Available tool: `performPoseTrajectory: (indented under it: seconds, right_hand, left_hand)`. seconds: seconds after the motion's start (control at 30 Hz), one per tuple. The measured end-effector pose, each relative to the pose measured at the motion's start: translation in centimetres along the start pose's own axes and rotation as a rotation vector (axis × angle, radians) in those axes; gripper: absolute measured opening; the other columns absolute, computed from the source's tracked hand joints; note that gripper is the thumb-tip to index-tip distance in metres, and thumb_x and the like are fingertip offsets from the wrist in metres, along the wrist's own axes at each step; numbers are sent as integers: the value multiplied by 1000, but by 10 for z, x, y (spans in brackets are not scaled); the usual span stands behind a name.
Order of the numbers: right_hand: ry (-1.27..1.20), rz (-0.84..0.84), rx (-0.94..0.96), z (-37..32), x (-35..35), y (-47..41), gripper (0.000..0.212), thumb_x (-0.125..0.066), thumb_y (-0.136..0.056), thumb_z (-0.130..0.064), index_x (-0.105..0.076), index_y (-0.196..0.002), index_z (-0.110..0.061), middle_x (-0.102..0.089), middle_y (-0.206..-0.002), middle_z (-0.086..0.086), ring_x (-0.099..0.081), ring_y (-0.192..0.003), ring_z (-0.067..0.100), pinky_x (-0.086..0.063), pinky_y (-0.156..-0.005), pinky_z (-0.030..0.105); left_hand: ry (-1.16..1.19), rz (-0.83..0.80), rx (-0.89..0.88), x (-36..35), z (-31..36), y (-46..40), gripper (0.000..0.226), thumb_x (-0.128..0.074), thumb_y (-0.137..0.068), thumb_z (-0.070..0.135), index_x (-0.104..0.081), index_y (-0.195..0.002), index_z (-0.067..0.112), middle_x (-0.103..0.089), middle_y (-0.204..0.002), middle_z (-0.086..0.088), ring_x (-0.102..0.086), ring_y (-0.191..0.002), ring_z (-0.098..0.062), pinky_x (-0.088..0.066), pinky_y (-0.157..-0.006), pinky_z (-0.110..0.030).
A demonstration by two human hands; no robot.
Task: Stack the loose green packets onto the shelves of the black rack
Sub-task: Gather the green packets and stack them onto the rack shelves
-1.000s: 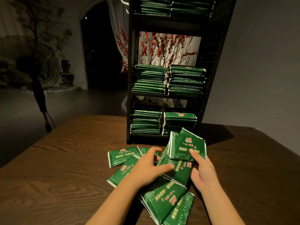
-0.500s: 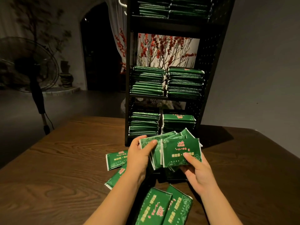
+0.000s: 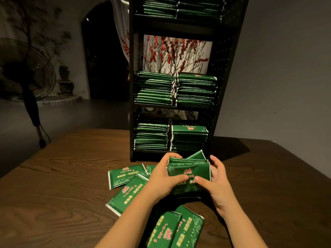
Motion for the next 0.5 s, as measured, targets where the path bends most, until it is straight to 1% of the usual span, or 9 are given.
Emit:
performPoseTrajectory:
  seconds: [0.07,0.17,0.2,0.27,0.3,0.37,0.4,0.43,0.5]
  right_hand:
    - [214,-30,72,-7,6,1,81,-88,-58,-26,-50,-129,-29,-69,-116,-2,-68,-106,22,-56,-86,43]
    - [487,-1,145,-10,11,6,62,-83,-56,-46,-59,-111,-34,-68,-108,-4,-66,-102,12,-54,-86,33]
    - [539,8,155,-7,14,7,57,-83,-58,-46,-58,-109,-36,-67,-108,-6,-64,-101,7,-53,-85,31]
    - [556,-16,138,1,18,10,52,-85,-64,-34,-56,-106,-41,-68,-107,-9,-65,-99,5,-55,-84,34]
    - [561,-41,124,5,19,11,54,-86,-67,-28,-54,-108,-43,-68,-108,-13,-66,-100,5,-56,-85,36]
    - [594,-84,97,10,18,15,63,-87,-69,-21,-49,-113,-46,-65,-110,-24,-64,-103,1,-55,-88,35]
    - [609,-103,83,12,17,17,64,-87,-70,-20,-48,-115,-43,-65,-110,-26,-64,-102,0,-55,-88,34]
    - [619,-117,75,14,15,18,62,-87,-70,-20,-48,-114,-41,-65,-108,-25,-65,-100,-1,-55,-88,35]
    - [647,-125,69,15,13,18,57,-86,-69,-27,-50,-110,-40,-67,-106,-19,-66,-98,1,-57,-86,37]
  left_hand:
    - [-63,-26,-14,-3,-2,-1,46,-79,-78,1,-58,-105,33,-70,-105,-2,-71,-93,-20,-61,-77,-40]
    - [-158,-40,-50,-9,-1,3,51,-79,-77,1,-56,-112,29,-64,-109,2,-66,-89,0,-54,-72,-18]
    - [-184,-29,-67,-9,-1,5,56,-81,-76,3,-53,-117,29,-62,-111,4,-63,-90,5,-51,-72,-13]
    - [-208,1,-72,-7,-9,8,70,-85,-72,9,-46,-124,35,-60,-116,9,-61,-96,7,-48,-77,-9]
    - [-199,9,-56,-6,-15,10,75,-86,-71,11,-43,-126,39,-59,-118,11,-61,-99,5,-49,-80,-11]
    - [-170,8,-20,-3,-25,14,82,-87,-71,12,-39,-129,45,-58,-122,15,-63,-104,0,-53,-87,-20]
    - [-170,6,-21,-2,-27,16,84,-86,-72,11,-38,-130,47,-57,-124,18,-62,-107,0,-53,-90,-21]
    - [-175,3,-37,-1,-25,18,83,-85,-73,10,-38,-131,47,-55,-126,20,-59,-110,4,-50,-91,-16]
    - [-157,-23,-60,-4,-20,20,82,-81,-77,2,-38,-132,45,-51,-127,21,-57,-110,10,-48,-85,-10]
Point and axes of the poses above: each hand's wrist, its own y-axis away from the middle knuckle, its own x-axis out of the back of the hand, z = x × y, the point moved 9 cm from there along -y, towards the middle knuckle
